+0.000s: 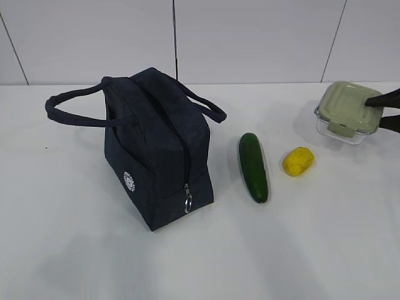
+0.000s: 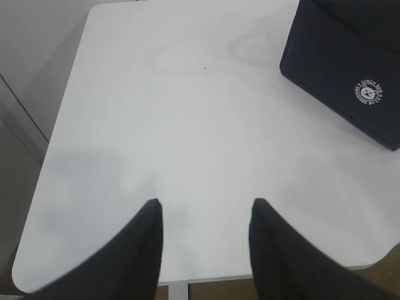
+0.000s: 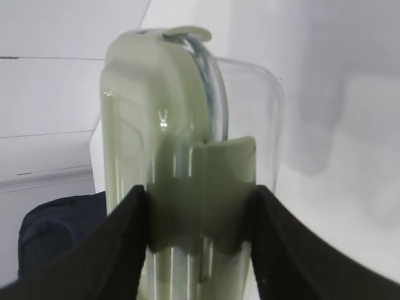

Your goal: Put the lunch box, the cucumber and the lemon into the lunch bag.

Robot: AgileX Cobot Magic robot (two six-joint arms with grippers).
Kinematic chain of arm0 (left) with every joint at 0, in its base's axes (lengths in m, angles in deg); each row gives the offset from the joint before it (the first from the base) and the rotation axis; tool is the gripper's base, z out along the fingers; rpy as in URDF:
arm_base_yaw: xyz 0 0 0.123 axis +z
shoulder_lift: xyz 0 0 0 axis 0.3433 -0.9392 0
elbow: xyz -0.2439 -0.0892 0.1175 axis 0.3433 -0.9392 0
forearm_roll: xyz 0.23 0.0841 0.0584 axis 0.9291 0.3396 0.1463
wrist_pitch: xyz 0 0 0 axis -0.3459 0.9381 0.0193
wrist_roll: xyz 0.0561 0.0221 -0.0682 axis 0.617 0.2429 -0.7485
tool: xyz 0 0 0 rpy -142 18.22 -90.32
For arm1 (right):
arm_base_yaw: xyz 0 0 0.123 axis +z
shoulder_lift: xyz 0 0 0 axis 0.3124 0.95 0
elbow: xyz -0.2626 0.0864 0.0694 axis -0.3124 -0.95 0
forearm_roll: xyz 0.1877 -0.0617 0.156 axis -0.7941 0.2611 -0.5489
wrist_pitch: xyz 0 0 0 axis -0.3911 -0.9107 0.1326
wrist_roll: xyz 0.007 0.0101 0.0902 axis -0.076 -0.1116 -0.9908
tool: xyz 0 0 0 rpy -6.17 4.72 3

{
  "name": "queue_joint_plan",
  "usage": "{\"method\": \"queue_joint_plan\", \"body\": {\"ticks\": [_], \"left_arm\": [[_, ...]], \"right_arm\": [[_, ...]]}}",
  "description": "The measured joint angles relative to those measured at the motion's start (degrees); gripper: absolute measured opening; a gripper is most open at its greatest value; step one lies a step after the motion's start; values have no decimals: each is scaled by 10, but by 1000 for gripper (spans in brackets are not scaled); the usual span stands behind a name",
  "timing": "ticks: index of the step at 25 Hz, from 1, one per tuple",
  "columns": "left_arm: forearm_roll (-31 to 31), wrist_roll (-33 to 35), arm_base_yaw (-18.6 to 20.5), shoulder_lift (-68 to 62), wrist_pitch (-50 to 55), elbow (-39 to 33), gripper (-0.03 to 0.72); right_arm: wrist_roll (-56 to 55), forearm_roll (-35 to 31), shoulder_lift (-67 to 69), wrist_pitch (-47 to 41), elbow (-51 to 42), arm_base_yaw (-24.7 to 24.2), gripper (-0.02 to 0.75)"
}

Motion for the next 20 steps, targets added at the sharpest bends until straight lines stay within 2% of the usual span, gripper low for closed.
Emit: {"method": "queue_joint_plan", "body": {"ticks": [12, 16, 20], "left_arm": [[0, 0, 0, 0, 0, 0, 307], [-7, 0, 0, -12, 0, 32, 307], [-31, 0, 0, -80, -2, 78, 307]], "right_arm": [[-23, -12, -45, -1, 0, 15, 360], [-26, -17, -57, -3, 0, 29, 360], [-29, -18, -64, -3, -1, 37, 360]]}}
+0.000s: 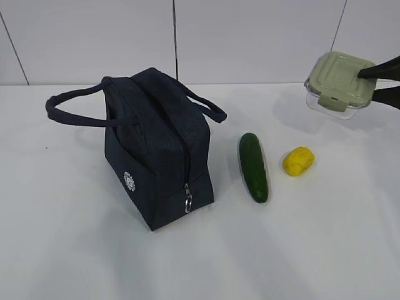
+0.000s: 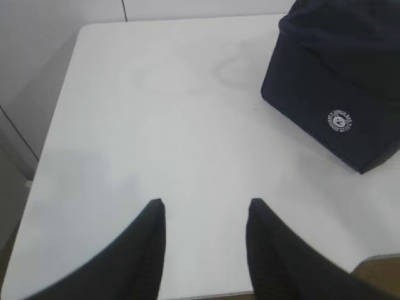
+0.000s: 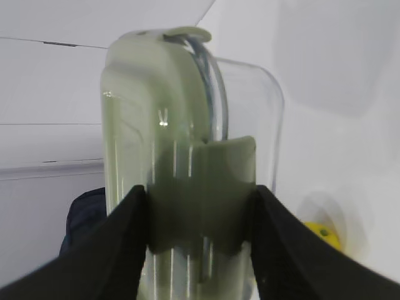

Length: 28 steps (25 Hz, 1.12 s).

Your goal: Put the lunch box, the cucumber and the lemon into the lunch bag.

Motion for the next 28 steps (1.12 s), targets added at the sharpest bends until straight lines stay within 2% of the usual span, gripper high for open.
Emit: {"method": "queue_joint_plan", "body": {"ticks": [4, 8, 11, 13, 17, 23, 28], "left_arm": [[-49, 0, 0, -87, -25, 31, 307], [-142, 0, 0, -168, -90, 38, 311], [-213, 21, 0, -233, -132, 38, 358], [-262, 33, 0, -282, -154, 38, 422], [-363, 87, 0, -379, -173, 38, 493], [-510, 179, -18, -495, -229, 38, 504], [-587, 231, -56, -565, -301, 38, 507]], "right_arm": [[-3, -3, -11, 0, -1, 6, 360], [-8, -3, -24, -1, -1, 9, 360], [-8, -3, -34, -2, -1, 9, 360], [-8, -7, -38, -2, -1, 9, 360], [-11, -8, -40, -2, -2, 9, 359], [-16, -11, -40, -4, -2, 18, 359], [-16, -12, -41, -5, -2, 43, 359]]}}
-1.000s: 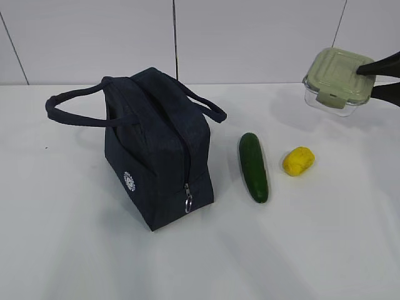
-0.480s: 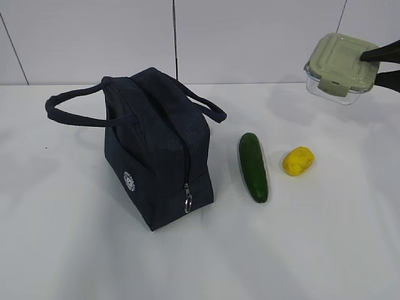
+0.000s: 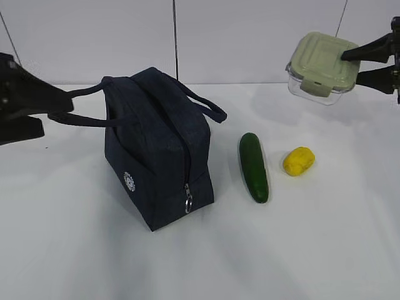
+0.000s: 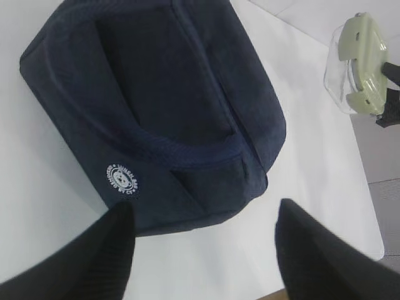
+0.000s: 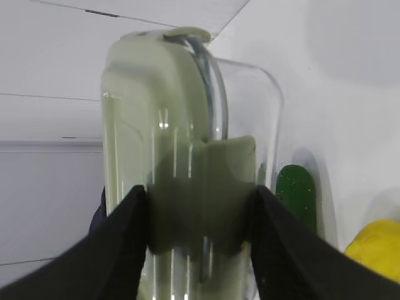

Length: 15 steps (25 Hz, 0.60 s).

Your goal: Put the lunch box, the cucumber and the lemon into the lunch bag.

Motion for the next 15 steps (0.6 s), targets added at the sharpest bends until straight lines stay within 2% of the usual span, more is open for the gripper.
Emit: {"method": "queue_joint_plan", "body": {"ticks": [5, 9, 15], "left_arm": [[-74, 48, -67, -57, -69, 0, 508], [-94, 61, -119, -113, -112, 32, 507], [-102, 62, -134, -188, -119, 99, 508]], "right_arm": [[0, -10, 0, 0, 0, 10, 359], [0, -13, 0, 0, 0, 11, 359], [0, -13, 0, 0, 0, 12, 359]]}}
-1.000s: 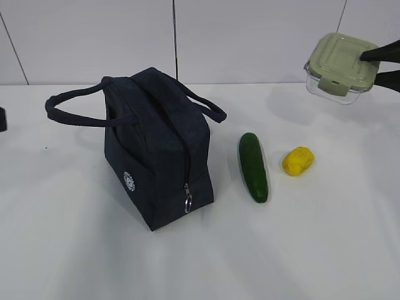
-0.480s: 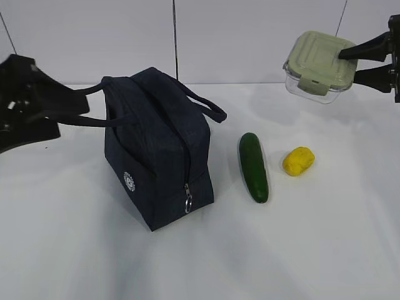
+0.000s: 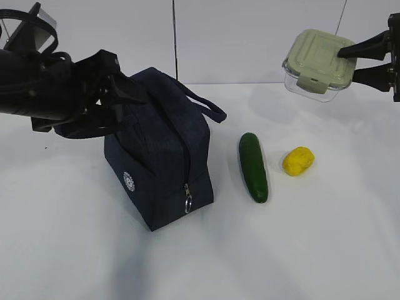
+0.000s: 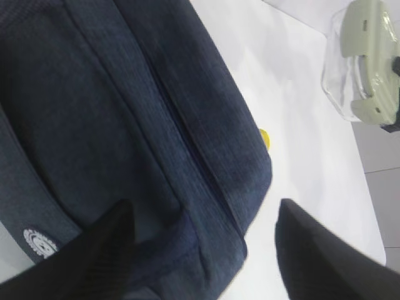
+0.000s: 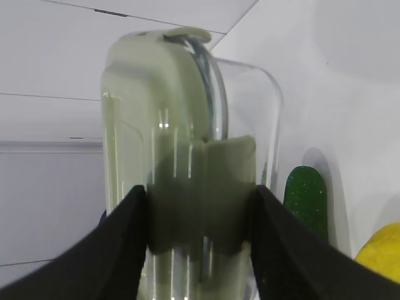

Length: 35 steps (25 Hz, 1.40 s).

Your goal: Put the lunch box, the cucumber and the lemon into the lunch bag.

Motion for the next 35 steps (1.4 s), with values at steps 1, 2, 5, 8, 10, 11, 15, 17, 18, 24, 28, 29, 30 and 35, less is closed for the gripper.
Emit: {"method": "queue_joint_plan", "body": {"ticks": [1, 2, 5, 8, 10, 11, 15, 17, 18, 24, 28, 29, 30, 35], "left_arm": [[0, 1, 0, -8, -1, 3, 508], [0, 1, 0, -14, -2, 5, 508], [0, 1, 0, -33, -6, 5, 508], [0, 1, 0, -54, -16, 6, 508], [0, 1, 0, -67, -21, 14, 508], [0, 1, 0, -72, -21, 19, 508], [0, 1, -1, -90, -21, 39, 508], [0, 1, -1, -92, -21, 43, 508], [0, 1, -1, -92, -21, 43, 508], [0, 1, -1, -92, -14, 43, 438], [0, 1, -1, -92, -9, 43, 235], [0, 1, -1, -92, -8, 43, 176], [0, 1, -1, -92, -5, 43, 118], [0, 1, -1, -92, 8, 43, 3]], "right_arm": [[0, 0, 0, 0, 0, 0, 359], [-1, 0, 0, 0, 0, 0, 359], [-1, 0, 0, 0, 0, 0, 359], [-1, 0, 0, 0, 0, 6, 358], [-1, 0, 0, 0, 0, 14, 358], [-1, 0, 0, 0, 0, 20, 358], [-1, 0, 0, 0, 0, 36, 358], [-1, 0, 0, 0, 0, 40, 358], [-1, 0, 0, 0, 0, 41, 358], [-2, 0, -4, 0, 0, 62, 358], [-2, 0, -5, 0, 0, 81, 358], [-2, 0, -5, 0, 0, 87, 358], [-2, 0, -5, 0, 0, 92, 358], [-2, 0, -5, 0, 0, 123, 358]]}}
